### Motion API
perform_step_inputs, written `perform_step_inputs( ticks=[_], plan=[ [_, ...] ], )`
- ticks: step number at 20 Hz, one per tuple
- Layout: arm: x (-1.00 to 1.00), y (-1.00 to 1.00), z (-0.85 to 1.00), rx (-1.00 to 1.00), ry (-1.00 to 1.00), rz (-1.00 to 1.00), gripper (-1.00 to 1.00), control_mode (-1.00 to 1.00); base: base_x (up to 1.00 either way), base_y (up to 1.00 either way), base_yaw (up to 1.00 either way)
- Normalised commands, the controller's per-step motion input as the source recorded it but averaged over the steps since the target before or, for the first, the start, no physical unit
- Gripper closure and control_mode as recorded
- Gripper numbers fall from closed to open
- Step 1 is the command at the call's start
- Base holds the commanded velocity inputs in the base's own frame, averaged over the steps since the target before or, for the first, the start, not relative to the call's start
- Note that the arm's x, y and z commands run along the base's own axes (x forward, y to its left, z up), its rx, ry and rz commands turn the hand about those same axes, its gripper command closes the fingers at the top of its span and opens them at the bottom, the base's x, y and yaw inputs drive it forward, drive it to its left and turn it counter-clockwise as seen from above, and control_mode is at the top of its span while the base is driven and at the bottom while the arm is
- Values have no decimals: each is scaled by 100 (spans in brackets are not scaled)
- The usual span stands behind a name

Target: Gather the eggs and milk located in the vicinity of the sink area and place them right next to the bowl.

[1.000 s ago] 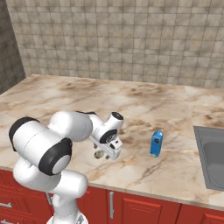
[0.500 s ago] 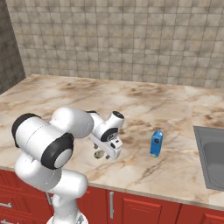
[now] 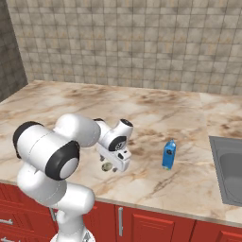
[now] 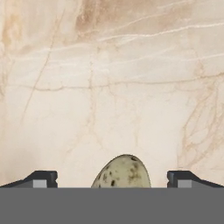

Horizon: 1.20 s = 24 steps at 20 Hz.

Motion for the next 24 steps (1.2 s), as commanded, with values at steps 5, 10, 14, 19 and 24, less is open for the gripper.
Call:
perform_step_inputs(
  ticks=[5,10,14,19,24],
  plan=[
    [-16,9,-1,0,4,0,-100,-100,0,0,0],
    [-1,0,-10,0,6,0,-100,-100,0,0,0],
    [0,0,-19,0,9,0,100,-100,0,0,0],
    [0,0,-3,0,2,0,100,-100,0,0,0],
    [-12,0,10,0,-2,0,100,-100,0,0,0]
  ],
)
